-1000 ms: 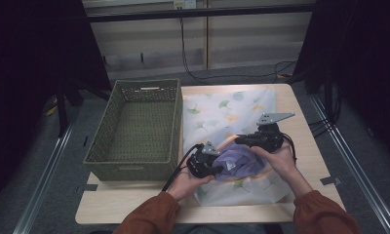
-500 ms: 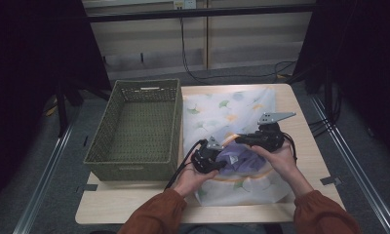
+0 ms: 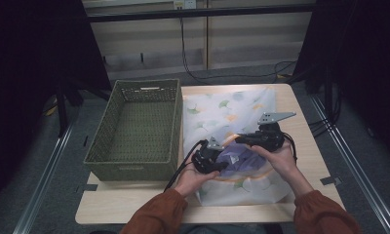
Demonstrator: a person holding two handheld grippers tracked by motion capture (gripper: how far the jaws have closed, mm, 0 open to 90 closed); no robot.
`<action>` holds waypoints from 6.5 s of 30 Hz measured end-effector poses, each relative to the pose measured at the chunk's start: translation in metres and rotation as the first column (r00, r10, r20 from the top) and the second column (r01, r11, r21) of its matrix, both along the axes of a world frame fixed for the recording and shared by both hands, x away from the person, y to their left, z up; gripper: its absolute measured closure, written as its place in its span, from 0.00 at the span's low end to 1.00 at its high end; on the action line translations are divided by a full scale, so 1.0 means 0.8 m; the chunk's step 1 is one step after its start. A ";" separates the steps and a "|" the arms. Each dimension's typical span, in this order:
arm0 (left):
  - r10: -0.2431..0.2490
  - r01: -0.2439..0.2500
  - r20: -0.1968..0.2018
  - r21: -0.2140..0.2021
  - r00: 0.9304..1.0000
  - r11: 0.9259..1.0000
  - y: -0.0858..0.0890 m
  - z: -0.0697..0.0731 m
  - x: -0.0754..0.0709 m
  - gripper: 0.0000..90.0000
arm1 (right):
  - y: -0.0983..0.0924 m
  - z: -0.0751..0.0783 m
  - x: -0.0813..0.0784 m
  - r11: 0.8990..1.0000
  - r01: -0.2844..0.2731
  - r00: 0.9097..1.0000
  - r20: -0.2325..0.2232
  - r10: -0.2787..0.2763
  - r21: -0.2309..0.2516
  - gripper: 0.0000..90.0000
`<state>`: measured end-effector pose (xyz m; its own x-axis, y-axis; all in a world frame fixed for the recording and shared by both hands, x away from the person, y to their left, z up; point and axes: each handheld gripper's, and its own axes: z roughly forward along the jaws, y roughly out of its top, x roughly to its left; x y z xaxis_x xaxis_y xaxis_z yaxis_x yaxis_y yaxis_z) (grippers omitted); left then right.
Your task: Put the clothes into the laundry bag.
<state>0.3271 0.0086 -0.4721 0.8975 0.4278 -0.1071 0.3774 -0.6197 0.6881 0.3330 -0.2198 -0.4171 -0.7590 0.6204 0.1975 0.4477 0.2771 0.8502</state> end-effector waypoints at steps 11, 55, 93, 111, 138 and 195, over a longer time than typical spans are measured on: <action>-0.069 0.072 0.038 -0.091 0.997 0.993 -0.003 0.015 -0.014 0.62 | 0.001 -0.002 0.001 1.000 0.005 1.000 -0.007 -0.005 -0.002 0.99; 0.153 -0.149 0.068 -0.059 0.986 0.987 -0.018 -0.014 0.028 0.91 | 0.008 -0.005 -0.002 1.000 -0.021 1.000 -0.020 0.021 -0.020 0.99; -0.022 0.025 0.067 -0.043 0.998 0.999 0.003 0.004 0.008 0.44 | -0.005 -0.005 -0.001 1.000 -0.004 1.000 -0.016 0.004 -0.003 0.99; -0.102 0.088 0.140 0.101 0.985 0.991 -0.009 -0.030 0.003 0.39 | -0.005 -0.006 0.000 1.000 -0.006 1.000 -0.022 0.006 -0.010 0.99; 0.184 -0.184 0.106 -0.011 0.977 0.983 -0.039 -0.008 0.038 0.93 | 0.005 0.000 -0.005 0.999 -0.022 1.000 -0.009 0.022 -0.026 0.99; 0.091 -0.075 0.072 -0.197 0.993 0.978 0.034 0.057 -0.001 0.77 | -0.012 -0.006 0.004 1.000 -0.004 1.000 -0.012 0.004 0.001 0.99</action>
<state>0.3264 0.0361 -0.4264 0.8687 0.4795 -0.1244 0.3609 -0.4406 0.8219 0.3359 -0.2291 -0.4219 -0.7590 0.6174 0.2068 0.4565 0.2781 0.8451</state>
